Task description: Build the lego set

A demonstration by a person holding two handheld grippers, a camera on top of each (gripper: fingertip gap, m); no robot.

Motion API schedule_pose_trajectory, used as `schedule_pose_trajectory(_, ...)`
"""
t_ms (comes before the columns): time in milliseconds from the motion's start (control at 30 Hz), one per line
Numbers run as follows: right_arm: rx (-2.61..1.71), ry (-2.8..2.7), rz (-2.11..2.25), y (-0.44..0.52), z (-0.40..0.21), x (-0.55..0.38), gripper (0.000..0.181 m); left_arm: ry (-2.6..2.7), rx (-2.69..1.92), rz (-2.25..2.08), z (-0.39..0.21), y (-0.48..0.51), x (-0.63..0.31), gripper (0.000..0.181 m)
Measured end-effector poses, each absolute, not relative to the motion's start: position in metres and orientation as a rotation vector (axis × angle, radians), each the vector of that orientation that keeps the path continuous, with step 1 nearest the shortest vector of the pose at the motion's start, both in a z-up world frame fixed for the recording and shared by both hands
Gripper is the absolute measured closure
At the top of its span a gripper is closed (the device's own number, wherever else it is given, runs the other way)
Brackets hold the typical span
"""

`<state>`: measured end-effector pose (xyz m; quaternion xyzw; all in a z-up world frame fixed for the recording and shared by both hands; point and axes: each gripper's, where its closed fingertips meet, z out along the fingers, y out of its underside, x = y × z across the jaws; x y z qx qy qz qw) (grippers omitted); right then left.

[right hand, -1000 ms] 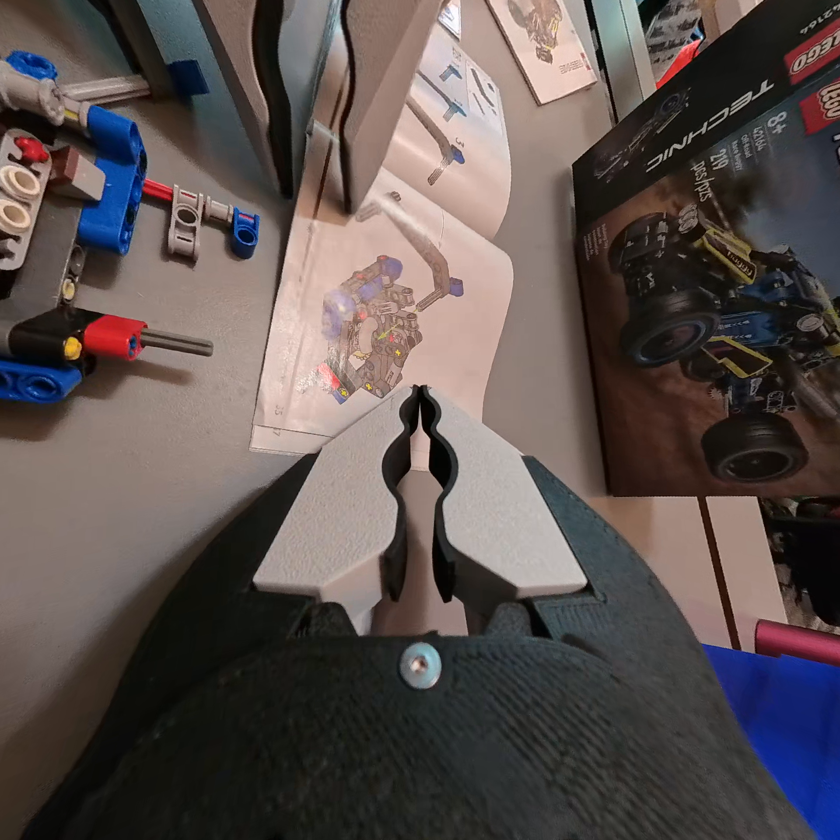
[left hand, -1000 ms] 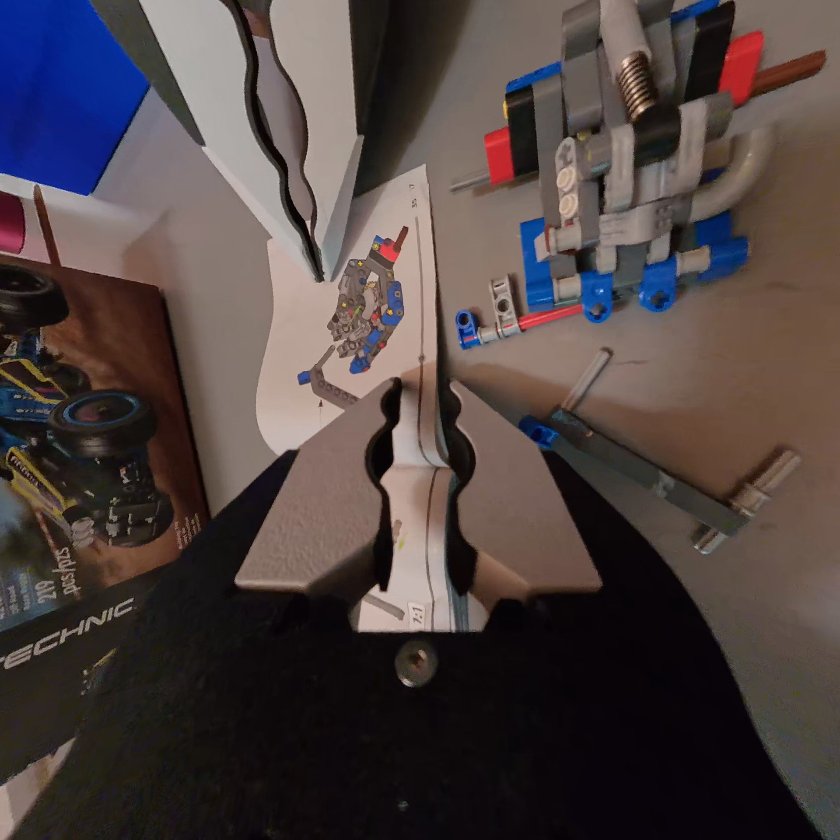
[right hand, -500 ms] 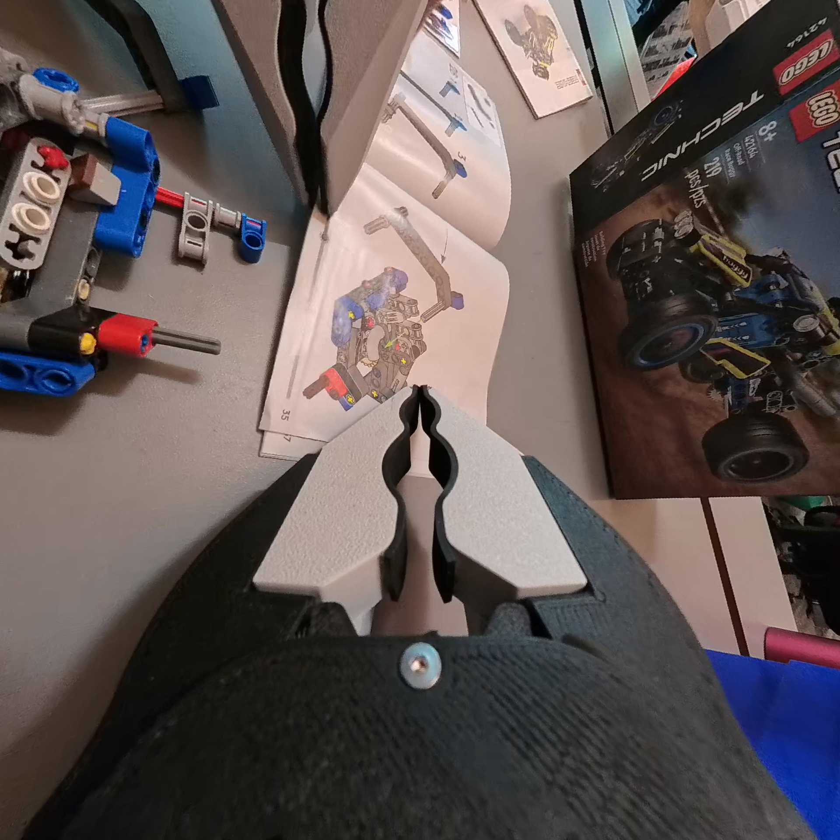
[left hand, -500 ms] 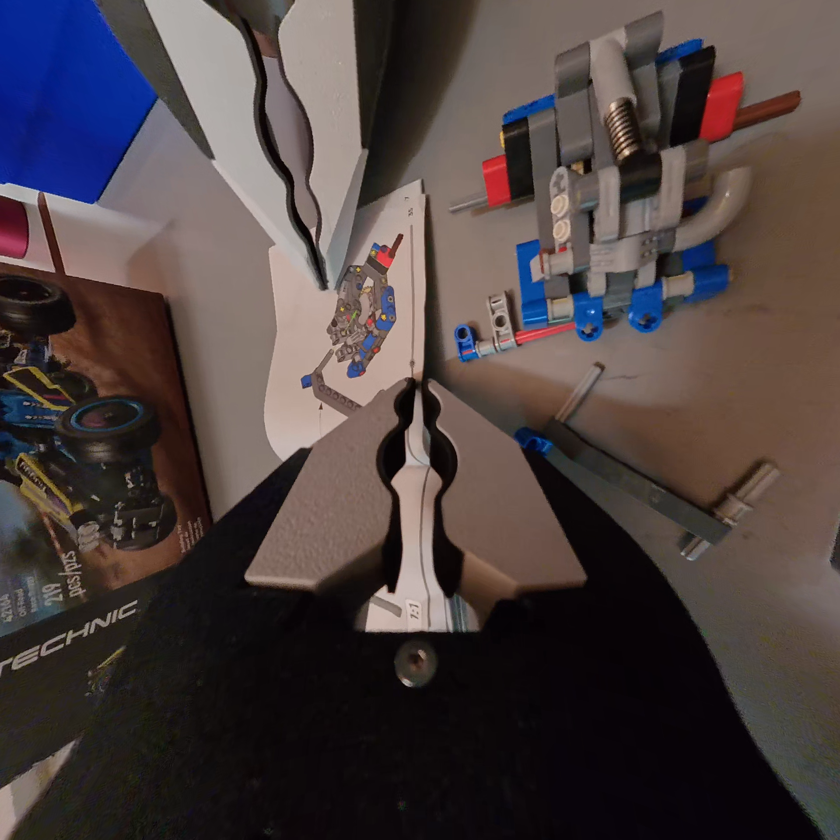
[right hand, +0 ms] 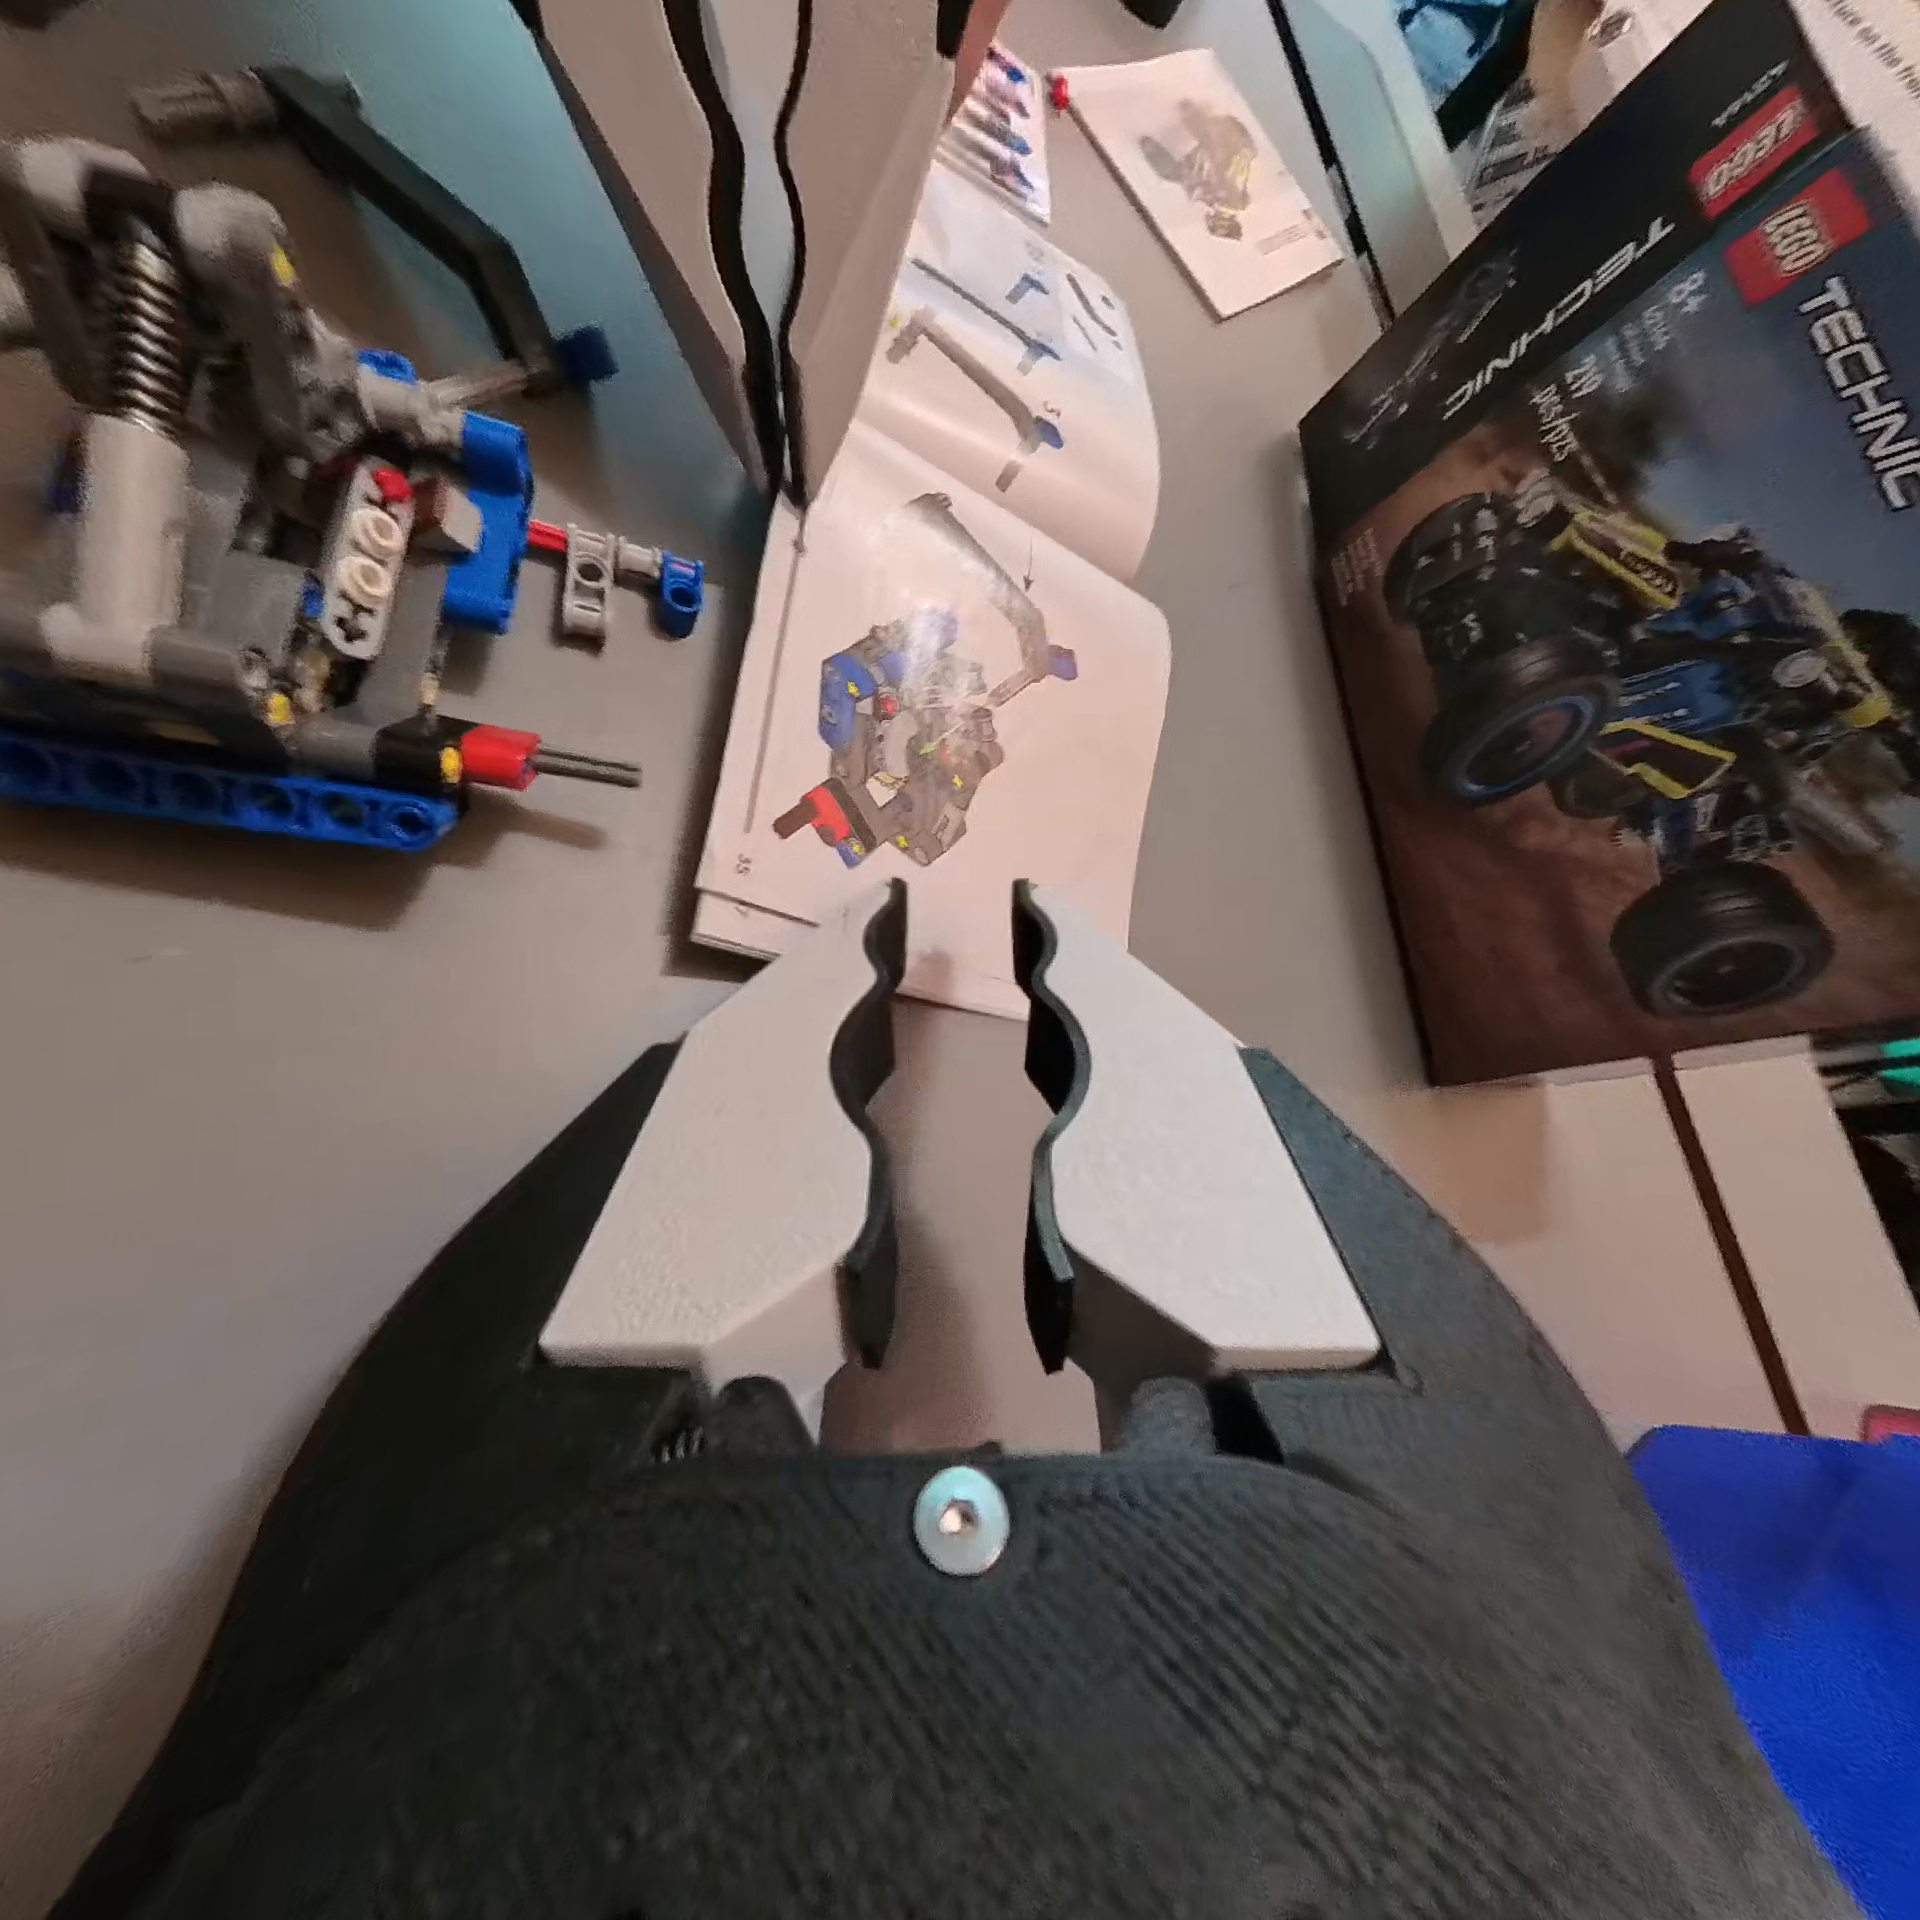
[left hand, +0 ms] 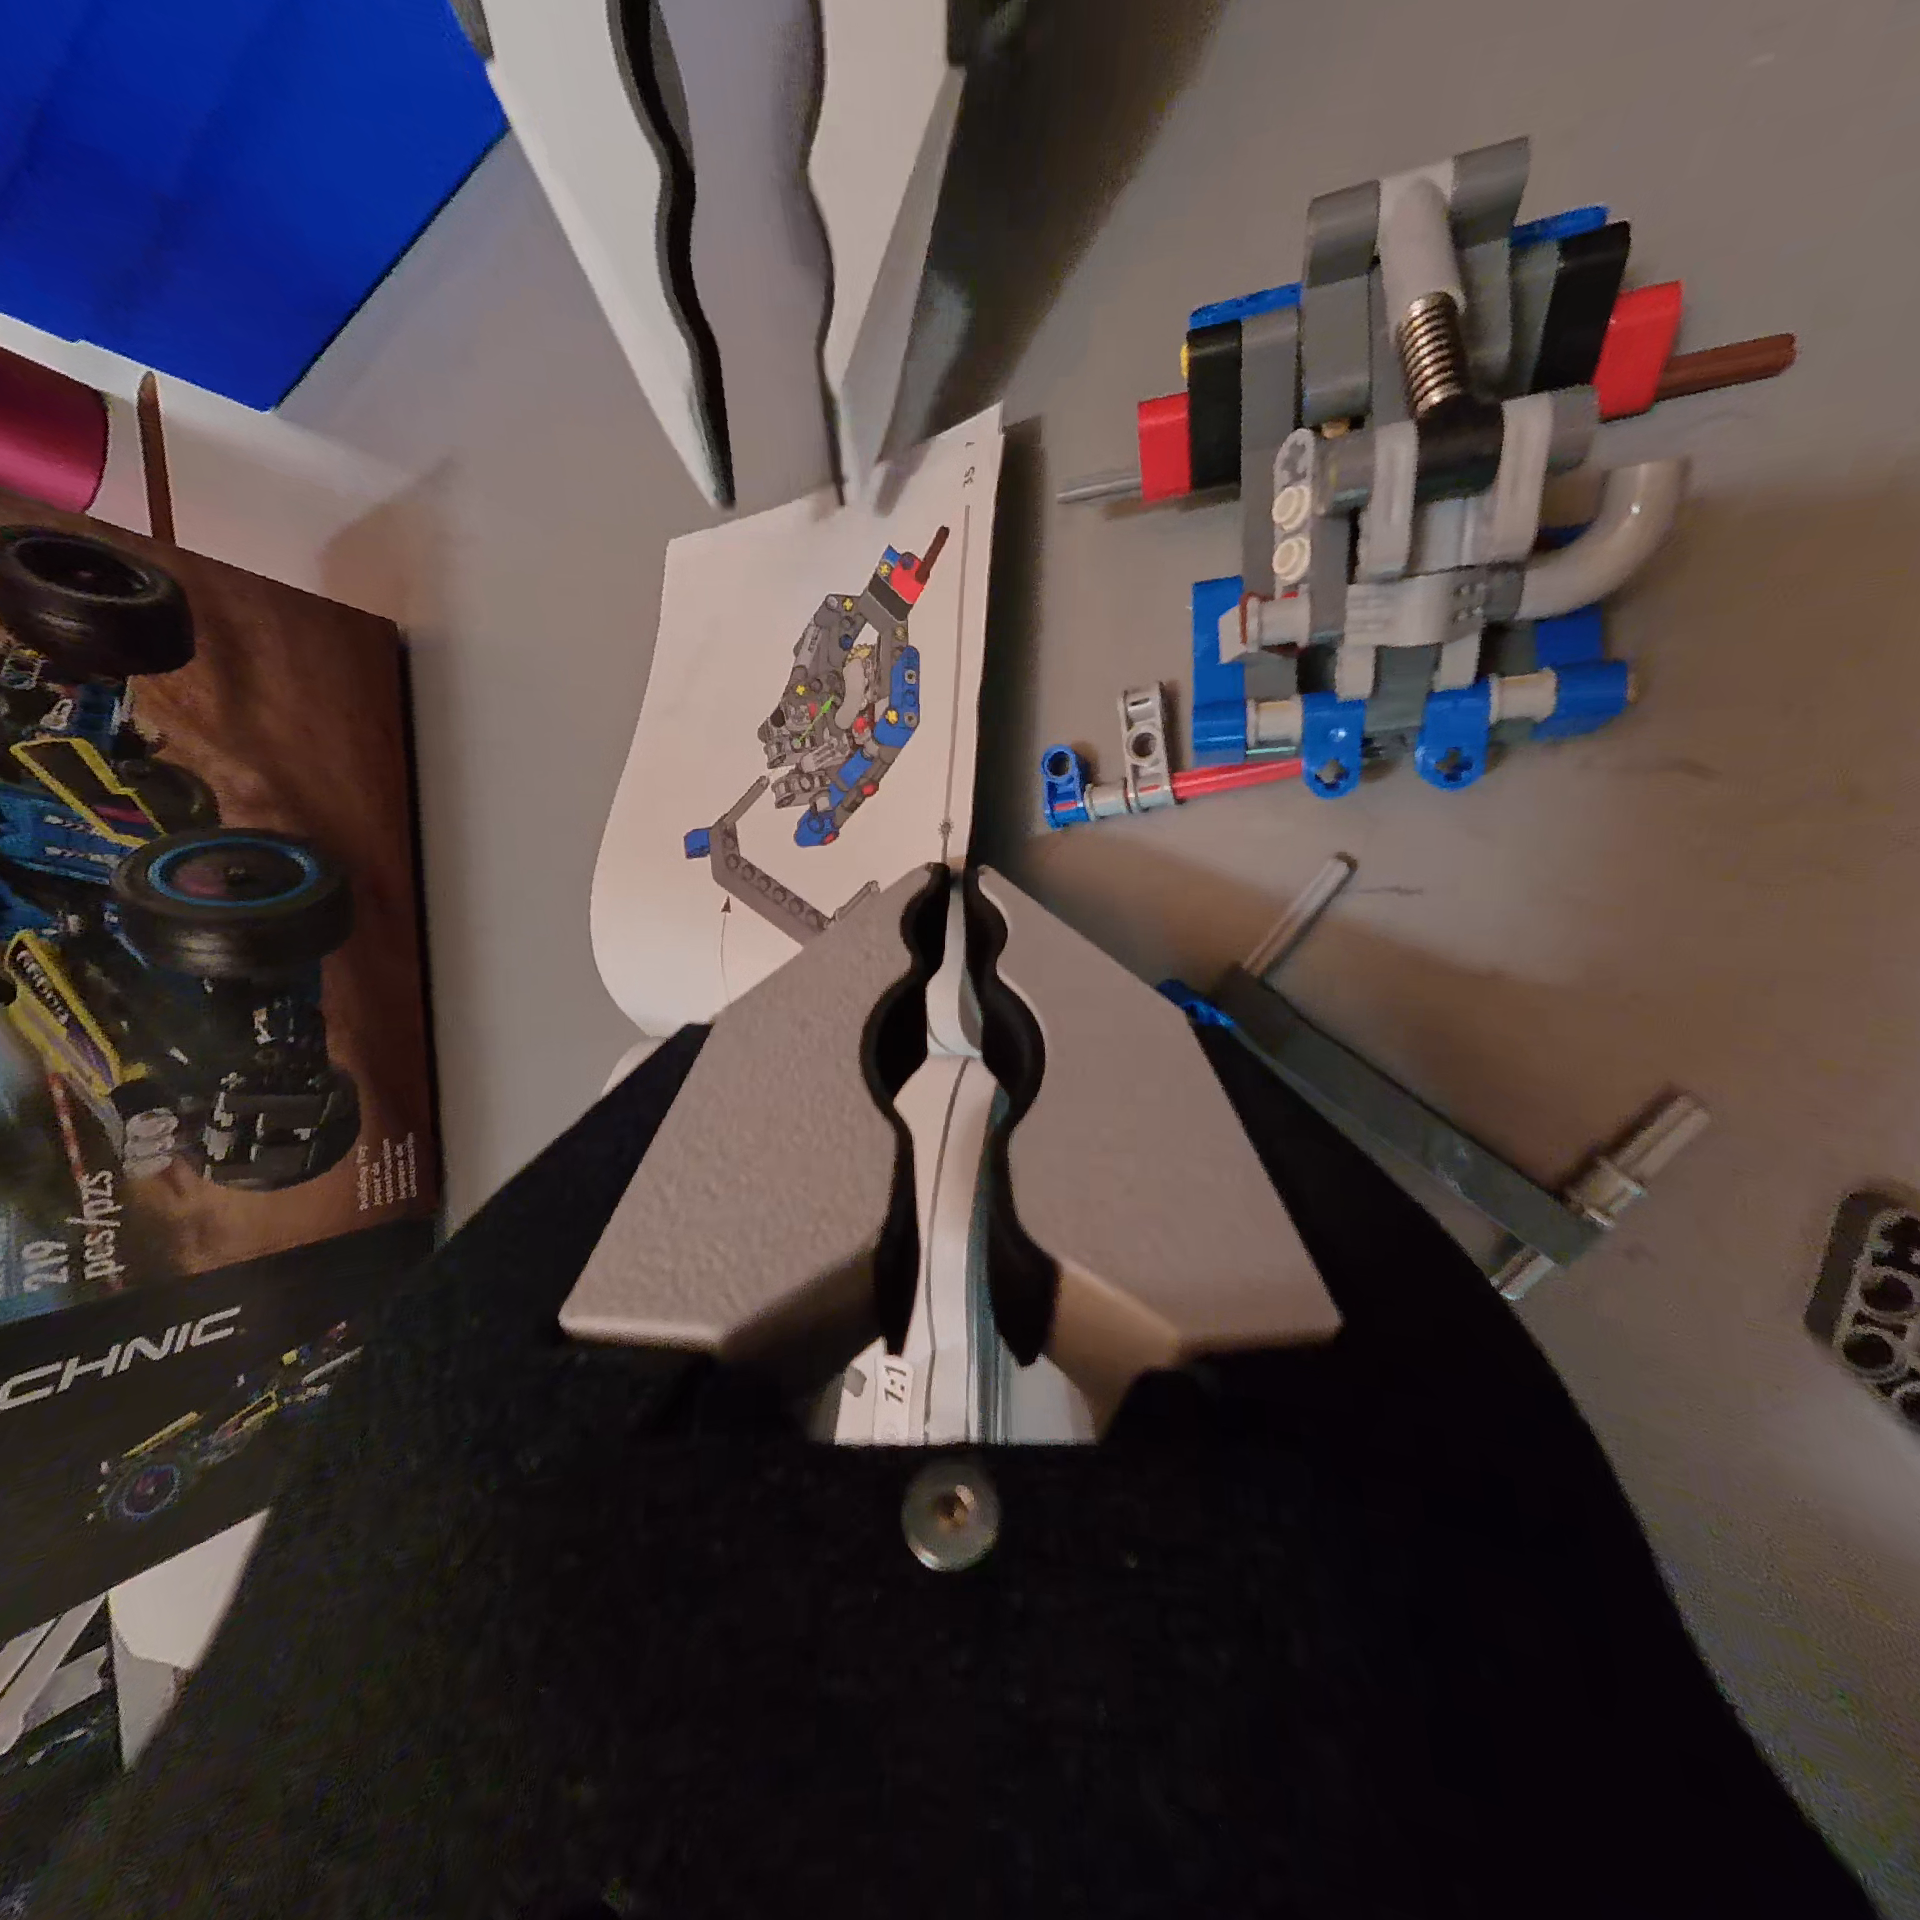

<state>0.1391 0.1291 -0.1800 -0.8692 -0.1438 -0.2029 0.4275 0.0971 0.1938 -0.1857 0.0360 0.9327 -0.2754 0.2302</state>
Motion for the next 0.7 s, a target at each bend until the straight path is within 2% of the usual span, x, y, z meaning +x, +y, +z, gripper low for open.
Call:
schedule_pose_trajectory(200,-2.062,-0.342,-0.364,0.133,-0.165,0.118,0.144,2.546,0.067,-0.746,-0.184,0.197,0.102,0.181)
schedule_pose_trajectory(400,-2.119,-0.414,-0.448,0.137,-0.178,0.12,0.14,2.51,0.001,-0.755,-0.179,0.198,0.108,0.181)
schedule_pose_trajectory(700,-2.125,-0.453,-0.644,0.141,-0.182,0.137,0.18,2.452,-0.163,-0.845,-0.174,0.195,0.123,0.181)
